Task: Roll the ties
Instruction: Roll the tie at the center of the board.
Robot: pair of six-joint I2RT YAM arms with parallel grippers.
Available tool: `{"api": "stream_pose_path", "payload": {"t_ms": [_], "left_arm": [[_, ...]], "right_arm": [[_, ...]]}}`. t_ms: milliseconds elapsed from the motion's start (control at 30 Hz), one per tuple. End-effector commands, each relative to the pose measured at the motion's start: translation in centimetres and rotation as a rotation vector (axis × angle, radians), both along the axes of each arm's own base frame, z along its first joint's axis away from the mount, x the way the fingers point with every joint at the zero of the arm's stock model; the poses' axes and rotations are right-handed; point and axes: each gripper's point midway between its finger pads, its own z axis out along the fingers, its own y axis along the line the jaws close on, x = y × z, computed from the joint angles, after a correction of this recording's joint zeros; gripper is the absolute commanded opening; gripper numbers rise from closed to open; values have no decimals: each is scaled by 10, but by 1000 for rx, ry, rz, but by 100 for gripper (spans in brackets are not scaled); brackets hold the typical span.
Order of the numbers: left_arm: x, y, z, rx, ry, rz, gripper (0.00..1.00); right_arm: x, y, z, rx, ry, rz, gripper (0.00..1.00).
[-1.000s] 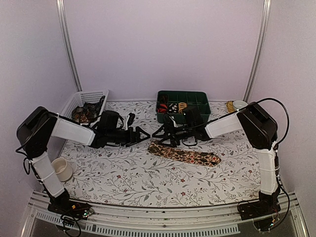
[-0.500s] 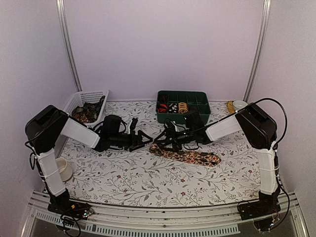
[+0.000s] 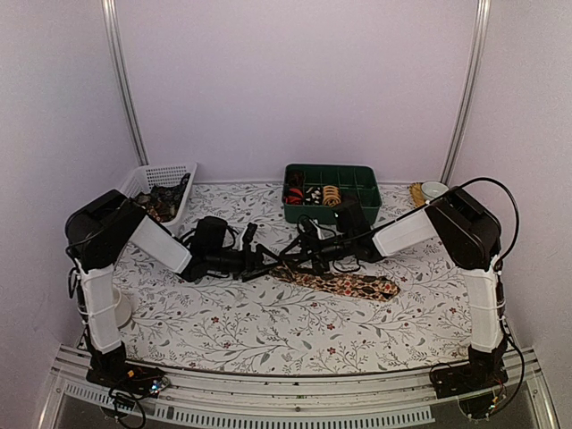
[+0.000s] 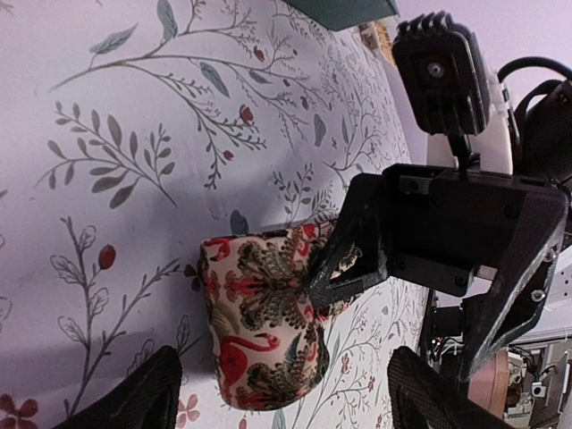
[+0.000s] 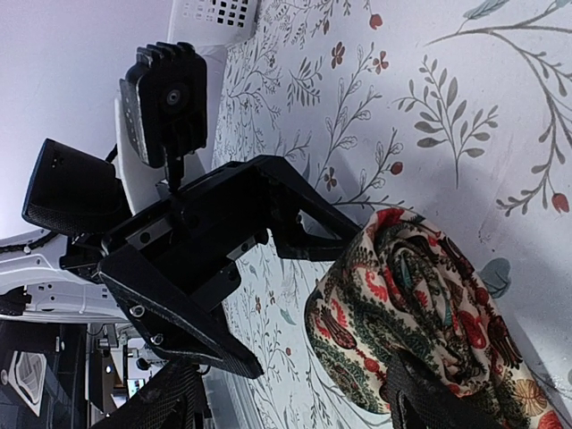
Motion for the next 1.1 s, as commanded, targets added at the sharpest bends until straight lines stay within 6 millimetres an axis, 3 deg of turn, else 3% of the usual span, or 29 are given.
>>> {"api": "stream_pose_path", "payload": {"t_ms": [0, 467, 733, 867, 1067], "left_arm": [[-11, -9, -16, 6, 49, -25, 78], [-13, -16, -43, 24, 109, -4, 67], [-15, -20, -54, 57, 132, 10, 54], [-14, -17, -59, 80, 143, 28, 34], [-11, -15, -59, 131, 131, 46, 16]], "right_arm": [[-13, -13, -64, -120, 106, -15, 74], [-16, -15, -64, -117, 112, -14, 74], [-16, -15, -64, -116, 110, -14, 74], [-17, -15, -64, -116, 110, -12, 74], [-16, -14, -60, -113, 103, -8, 74]]}}
